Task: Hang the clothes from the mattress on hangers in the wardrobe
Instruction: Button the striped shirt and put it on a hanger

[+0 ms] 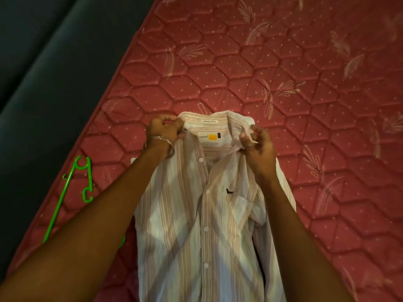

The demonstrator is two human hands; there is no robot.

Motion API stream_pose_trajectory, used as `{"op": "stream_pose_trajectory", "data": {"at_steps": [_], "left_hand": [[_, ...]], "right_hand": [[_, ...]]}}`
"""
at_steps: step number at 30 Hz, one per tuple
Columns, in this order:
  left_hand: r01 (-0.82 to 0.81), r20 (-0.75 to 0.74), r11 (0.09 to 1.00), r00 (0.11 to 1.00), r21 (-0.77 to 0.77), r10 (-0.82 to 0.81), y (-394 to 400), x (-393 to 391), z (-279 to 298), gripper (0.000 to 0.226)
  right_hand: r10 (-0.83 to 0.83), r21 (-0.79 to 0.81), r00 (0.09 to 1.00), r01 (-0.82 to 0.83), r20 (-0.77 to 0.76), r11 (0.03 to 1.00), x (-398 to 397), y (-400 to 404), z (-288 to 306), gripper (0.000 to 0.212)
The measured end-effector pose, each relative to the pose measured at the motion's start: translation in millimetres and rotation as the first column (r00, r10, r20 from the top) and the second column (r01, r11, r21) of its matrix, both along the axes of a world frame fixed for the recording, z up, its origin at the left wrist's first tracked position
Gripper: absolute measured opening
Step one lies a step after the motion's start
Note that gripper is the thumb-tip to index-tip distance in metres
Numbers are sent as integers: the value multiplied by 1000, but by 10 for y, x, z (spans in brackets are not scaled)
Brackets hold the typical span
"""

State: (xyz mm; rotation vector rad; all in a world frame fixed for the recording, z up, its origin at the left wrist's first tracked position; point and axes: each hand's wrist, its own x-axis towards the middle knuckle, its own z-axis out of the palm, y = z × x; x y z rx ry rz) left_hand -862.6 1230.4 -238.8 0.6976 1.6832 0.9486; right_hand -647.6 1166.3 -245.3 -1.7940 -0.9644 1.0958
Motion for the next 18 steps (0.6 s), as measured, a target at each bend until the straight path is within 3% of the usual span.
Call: {"op": "stream_pose_trajectory", "data": {"at_steps": [1, 3, 6, 9, 11, 14, 16, 18], "left_hand": [[-26, -14, 1000, 1000, -1, 26, -89, -46, -56, 5], [-27, -192, 1000, 981, 7, 28, -323, -226, -216, 11], [4, -373, 997, 927, 80, 26, -792, -627, -397, 16], [-27, -545, 991, 833, 131, 95, -1305, -1125, -443, 26], [-74, -685, 995, 722, 67, 100, -1674, -1477, -412, 31], [-188, -815, 966, 578, -178, -38, -2280, -2043, -306, 46], [-108, -745, 944, 644, -313, -173, -2601, -2263, -325, 58], [83, -607, 894, 707, -440, -364, -2866, -2395, -380, 61]], "right_hand": [[80, -37, 994, -77, 80, 996, -6, -50, -46, 37], [153, -97, 956, -133, 250, 986, -29, -196, -163, 34], [52, -76, 881, -18, 470, 997, -173, -498, -214, 30], [-50, 99, 790, -14, 611, 995, -489, -836, -100, 21], [11, 161, 834, -119, 552, 980, -794, -1028, -28, 21], [232, 145, 910, -295, 344, 944, -1367, -1269, -11, 22], [371, 104, 896, -405, 245, 908, -1652, -1392, -38, 19], [466, 66, 866, -484, 182, 873, -1925, -1522, -111, 16]]}}
